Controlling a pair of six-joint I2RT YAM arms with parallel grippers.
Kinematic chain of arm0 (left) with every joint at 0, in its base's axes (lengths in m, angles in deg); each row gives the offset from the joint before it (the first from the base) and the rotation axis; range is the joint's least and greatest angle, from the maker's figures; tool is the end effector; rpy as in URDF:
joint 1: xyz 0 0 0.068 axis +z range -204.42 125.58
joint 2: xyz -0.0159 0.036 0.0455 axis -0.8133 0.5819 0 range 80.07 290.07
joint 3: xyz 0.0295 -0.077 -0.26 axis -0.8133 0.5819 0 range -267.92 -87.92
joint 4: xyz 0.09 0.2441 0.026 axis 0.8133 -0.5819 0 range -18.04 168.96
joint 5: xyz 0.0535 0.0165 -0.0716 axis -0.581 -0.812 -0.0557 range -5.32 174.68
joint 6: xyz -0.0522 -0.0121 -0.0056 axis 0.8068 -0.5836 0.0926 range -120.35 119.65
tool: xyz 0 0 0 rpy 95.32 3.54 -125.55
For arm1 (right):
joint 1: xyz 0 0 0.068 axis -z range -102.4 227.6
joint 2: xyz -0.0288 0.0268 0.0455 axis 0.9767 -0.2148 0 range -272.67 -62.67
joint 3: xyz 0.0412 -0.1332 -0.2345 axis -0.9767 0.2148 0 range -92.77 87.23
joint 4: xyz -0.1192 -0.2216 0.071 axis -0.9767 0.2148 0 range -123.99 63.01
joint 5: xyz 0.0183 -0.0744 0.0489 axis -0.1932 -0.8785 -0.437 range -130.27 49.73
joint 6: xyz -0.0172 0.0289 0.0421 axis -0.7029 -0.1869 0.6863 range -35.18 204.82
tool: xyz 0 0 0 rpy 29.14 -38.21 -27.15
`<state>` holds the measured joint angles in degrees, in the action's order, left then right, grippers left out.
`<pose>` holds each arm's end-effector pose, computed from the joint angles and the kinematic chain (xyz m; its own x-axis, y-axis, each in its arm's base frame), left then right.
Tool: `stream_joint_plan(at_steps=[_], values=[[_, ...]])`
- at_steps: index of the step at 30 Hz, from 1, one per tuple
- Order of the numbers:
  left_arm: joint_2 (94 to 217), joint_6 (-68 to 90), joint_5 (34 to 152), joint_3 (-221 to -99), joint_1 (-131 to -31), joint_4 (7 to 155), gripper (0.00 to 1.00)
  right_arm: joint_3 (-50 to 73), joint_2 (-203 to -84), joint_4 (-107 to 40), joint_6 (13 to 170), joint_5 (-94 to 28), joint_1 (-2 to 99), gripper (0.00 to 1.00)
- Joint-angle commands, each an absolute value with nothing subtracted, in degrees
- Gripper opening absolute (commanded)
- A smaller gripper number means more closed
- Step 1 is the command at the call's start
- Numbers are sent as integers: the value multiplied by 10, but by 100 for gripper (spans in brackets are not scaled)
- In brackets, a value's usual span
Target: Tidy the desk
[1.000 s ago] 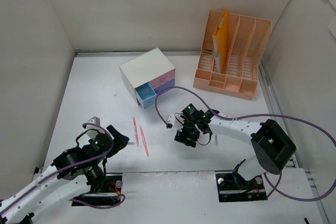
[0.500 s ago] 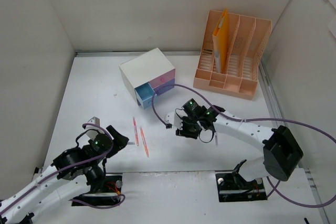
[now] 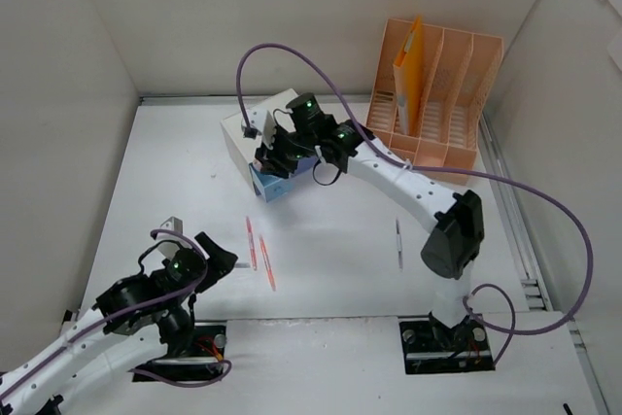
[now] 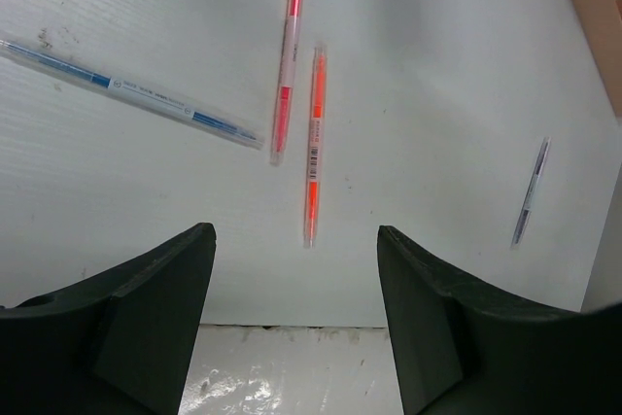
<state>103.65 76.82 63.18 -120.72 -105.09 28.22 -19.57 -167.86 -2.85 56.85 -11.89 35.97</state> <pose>0.0674 -0.0618 0.2466 -0.6255 -0.6680 -0.4031 -0.2884 0.6781 -0.6761 0.3057 0.2943 0.3832 0.0937 -0.4686 -0.8784 -0.9620 0.1847 -0.2011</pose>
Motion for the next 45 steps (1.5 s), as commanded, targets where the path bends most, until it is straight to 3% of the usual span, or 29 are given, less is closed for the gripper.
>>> stream_joint_plan(at_steps=[1,18,23,26,27,28,29,30,31,34,37,40,41,42,45], values=[[1040,814,589,-1231,-1053,258,63,-253,-1730,-38,683,-81,359,2],[1055,815,591,-1228,-1053,272,63,-224,-1739,-121,710,-120,373,2],[1064,811,594,-1233,-1053,277,63,-220,-1766,-134,694,-154,377,12],[1068,811,593,-1239,-1053,275,63,-210,-1775,-137,681,-161,380,23],[1071,811,593,-1238,-1053,274,63,-207,-1775,-138,679,-164,380,37],[1069,811,592,-1239,-1053,275,63,-206,-1774,-139,677,-163,380,42],[1068,810,591,-1239,-1053,275,63,-203,-1770,-138,674,-160,380,59],[1068,811,592,-1238,-1053,275,63,-201,-1768,-138,672,-159,381,67],[1068,812,592,-1236,-1053,279,63,-199,-1766,-139,669,-158,381,73],[1070,811,592,-1233,-1053,288,63,-199,-1759,-139,670,-151,384,75],[1078,809,592,-1235,-1053,293,63,-210,-1750,-139,684,-130,395,65],[1086,804,592,-1239,-1053,297,63,-212,-1729,-140,671,-59,409,28],[1089,803,592,-1240,-1053,298,63,-206,-1714,-140,658,4,420,6],[1089,802,592,-1239,-1053,299,63,-198,-1707,-139,639,46,426,0],[1087,802,592,-1236,-1053,302,63,-138,-1670,-129,499,157,449,0]])
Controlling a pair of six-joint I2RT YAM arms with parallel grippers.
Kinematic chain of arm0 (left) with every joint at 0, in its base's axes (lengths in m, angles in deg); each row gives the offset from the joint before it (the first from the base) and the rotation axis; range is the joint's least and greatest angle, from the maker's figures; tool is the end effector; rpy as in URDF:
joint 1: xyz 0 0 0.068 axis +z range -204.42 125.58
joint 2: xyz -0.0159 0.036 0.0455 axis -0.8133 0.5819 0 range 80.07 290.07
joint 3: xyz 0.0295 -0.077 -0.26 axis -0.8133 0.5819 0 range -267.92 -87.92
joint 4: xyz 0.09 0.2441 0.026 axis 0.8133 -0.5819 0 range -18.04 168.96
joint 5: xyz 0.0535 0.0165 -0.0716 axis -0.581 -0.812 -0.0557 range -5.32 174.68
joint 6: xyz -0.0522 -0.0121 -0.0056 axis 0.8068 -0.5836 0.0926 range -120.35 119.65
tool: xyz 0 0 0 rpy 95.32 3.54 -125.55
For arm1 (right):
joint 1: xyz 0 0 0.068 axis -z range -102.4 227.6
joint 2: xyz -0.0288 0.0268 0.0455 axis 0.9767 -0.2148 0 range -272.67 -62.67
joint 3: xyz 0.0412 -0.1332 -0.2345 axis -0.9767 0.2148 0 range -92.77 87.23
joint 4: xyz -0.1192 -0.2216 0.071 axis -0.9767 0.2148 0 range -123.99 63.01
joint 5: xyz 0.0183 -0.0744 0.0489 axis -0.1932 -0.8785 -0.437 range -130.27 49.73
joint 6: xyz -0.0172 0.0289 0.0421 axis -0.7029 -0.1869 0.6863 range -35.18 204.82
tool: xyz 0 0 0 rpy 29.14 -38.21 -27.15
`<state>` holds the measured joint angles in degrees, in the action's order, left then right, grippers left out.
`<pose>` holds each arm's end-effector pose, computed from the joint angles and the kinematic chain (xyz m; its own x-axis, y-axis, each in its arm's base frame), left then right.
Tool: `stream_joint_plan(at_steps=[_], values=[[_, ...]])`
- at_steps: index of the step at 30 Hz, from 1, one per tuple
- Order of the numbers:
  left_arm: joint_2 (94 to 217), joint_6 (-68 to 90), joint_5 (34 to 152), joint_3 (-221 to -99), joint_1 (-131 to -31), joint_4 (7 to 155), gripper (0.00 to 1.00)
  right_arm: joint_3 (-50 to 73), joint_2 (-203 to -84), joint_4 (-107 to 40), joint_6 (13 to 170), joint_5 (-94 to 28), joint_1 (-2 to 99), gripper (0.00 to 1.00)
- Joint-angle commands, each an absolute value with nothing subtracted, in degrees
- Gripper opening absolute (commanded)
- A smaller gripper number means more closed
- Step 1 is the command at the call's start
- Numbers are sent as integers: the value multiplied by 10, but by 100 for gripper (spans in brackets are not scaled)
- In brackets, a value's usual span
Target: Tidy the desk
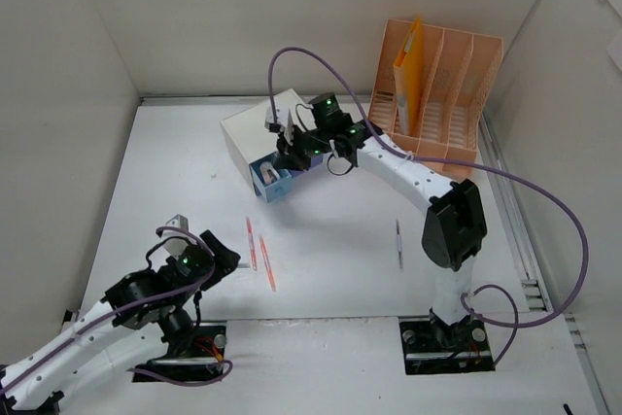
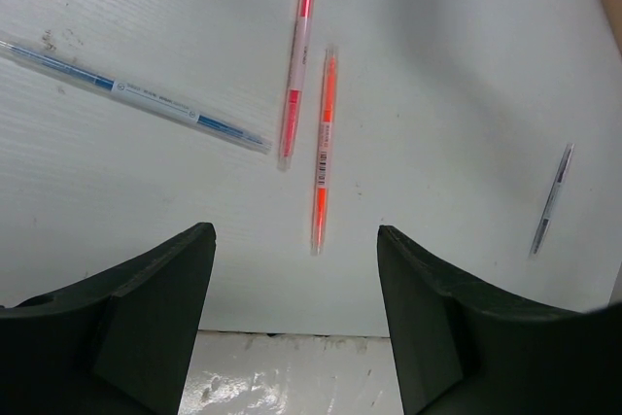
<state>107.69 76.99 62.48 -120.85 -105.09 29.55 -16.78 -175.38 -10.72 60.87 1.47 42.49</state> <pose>0.0746 -0.0699 0.2439 -0.6277 -0.6593 -0.4139 -0.3110 0.6999 -0.6430 0.3615 0.2831 0.3260 -0.0342 -0.3941 -0.9184 -0.9903 0.1374 -0.0221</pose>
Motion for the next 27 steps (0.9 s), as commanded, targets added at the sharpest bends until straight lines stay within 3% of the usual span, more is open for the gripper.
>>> stream_joint_plan(at_steps=[1,4,7,19,27], values=[[1086,803,592,-1235,-1053,302,63,-109,-1655,-112,451,169,460,0],[1079,805,593,-1233,-1053,299,63,-96,-1652,-1,257,135,462,0],[1075,807,590,-1232,-1053,298,63,-78,-1652,40,186,64,449,0],[1073,810,588,-1233,-1053,291,63,-58,-1697,-91,302,-130,378,0],[1060,816,584,-1228,-1053,288,63,-117,-1755,-145,369,-232,364,0]])
